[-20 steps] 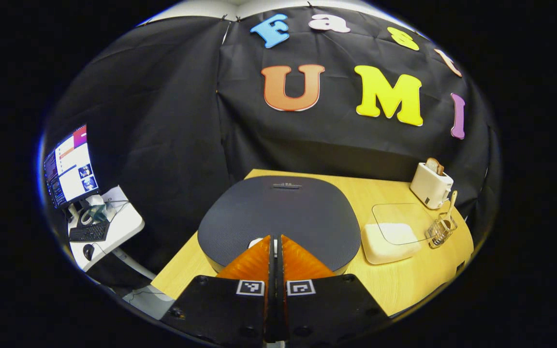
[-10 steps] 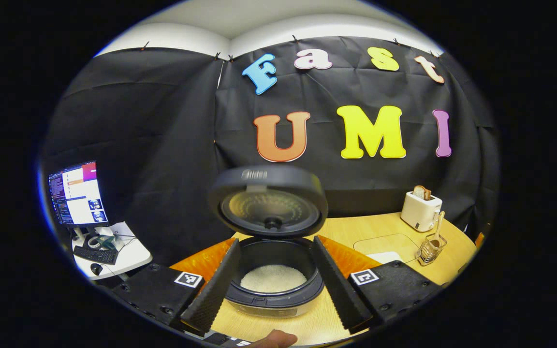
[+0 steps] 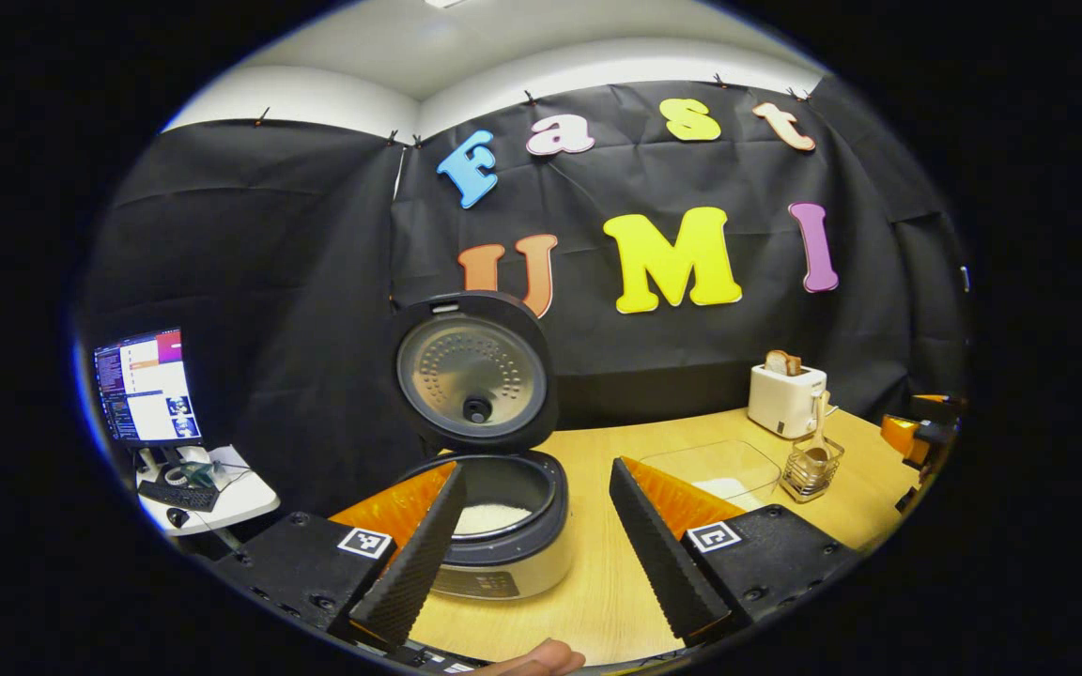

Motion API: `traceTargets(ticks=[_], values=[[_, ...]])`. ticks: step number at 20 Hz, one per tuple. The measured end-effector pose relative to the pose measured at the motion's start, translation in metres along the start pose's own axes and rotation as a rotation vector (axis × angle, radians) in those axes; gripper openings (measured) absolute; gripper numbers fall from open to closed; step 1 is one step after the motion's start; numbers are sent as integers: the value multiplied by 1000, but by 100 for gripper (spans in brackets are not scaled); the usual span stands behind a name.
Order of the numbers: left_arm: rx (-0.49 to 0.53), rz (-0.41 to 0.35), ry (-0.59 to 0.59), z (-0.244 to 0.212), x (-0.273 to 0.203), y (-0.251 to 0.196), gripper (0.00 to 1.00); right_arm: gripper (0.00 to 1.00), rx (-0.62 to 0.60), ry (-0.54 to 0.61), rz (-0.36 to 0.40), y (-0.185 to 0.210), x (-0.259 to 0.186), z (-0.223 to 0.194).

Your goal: Close the left gripper, press the button to open the rice cooker; take a wooden spoon from the chopstick holder with the right hand, scoop a spoonful of rice and pour it into the rice cooker, then put the wooden spoon back into the chopstick holder.

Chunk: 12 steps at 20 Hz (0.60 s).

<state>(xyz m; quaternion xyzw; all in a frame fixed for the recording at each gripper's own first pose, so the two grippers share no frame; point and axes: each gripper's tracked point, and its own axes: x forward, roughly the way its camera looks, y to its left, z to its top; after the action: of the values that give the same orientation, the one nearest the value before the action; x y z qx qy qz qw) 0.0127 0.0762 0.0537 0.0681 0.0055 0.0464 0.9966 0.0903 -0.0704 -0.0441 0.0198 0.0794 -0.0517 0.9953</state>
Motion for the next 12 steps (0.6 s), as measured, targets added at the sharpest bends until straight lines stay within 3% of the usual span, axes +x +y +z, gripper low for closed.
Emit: traceTargets(ticks=[9, 12], values=[[-40, -102, 13, -38, -2, -67, 98, 94, 70, 164, 24, 1, 122, -6], [-34, -87, 27, -42, 2, -60, 98, 94, 61, 239, -30, -13, 165, -17]])
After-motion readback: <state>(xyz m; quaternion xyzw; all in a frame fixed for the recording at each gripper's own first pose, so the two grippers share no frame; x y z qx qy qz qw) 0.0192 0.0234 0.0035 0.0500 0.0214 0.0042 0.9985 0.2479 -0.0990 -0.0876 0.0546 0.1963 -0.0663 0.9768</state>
